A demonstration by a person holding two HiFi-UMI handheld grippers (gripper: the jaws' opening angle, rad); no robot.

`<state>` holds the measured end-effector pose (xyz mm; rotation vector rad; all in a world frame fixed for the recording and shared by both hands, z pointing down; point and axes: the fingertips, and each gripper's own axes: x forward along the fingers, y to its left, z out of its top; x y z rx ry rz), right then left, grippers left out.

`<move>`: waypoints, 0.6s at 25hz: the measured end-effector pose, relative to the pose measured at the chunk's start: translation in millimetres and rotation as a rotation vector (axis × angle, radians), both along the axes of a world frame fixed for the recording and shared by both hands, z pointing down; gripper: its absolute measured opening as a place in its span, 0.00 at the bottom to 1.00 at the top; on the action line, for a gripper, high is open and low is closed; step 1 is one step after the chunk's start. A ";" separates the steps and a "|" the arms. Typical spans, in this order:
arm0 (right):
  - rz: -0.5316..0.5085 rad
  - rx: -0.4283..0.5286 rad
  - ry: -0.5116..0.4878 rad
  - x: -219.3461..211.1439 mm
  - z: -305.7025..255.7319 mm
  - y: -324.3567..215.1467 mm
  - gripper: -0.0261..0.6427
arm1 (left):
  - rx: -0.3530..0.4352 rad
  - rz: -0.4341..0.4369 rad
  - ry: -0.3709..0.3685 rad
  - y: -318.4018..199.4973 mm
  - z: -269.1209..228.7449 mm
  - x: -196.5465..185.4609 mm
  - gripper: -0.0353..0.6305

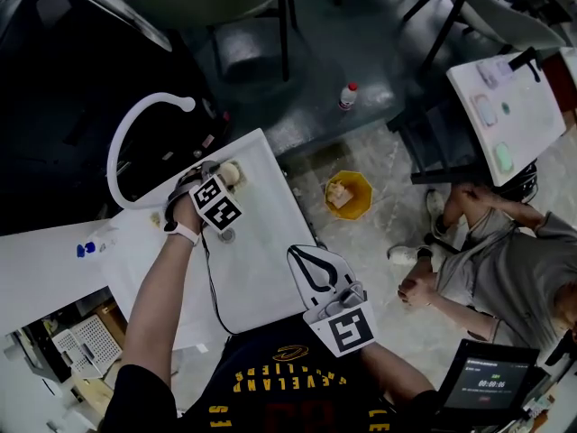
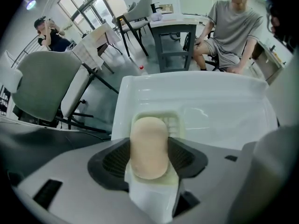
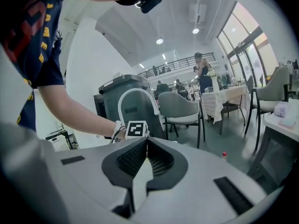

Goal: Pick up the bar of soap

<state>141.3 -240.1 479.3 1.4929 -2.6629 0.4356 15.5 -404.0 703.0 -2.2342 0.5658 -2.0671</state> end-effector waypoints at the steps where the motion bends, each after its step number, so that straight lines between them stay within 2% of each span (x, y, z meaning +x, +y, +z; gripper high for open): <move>1: 0.005 0.002 -0.005 0.0 -0.5 -0.9 0.06 | 0.004 0.003 0.004 0.2 -0.5 0.4 0.45; 5: 0.002 -0.008 -0.003 -1.1 2.9 -3.4 0.06 | 0.001 0.014 0.013 -1.0 0.4 2.0 0.45; 11: -0.003 -0.028 -0.005 -3.0 7.9 -5.8 0.06 | -0.055 0.022 0.013 -1.6 3.7 6.0 0.45; 15: -0.008 -0.033 -0.004 -6.3 7.7 -5.3 0.06 | -0.036 0.029 0.056 -3.7 1.0 11.6 0.45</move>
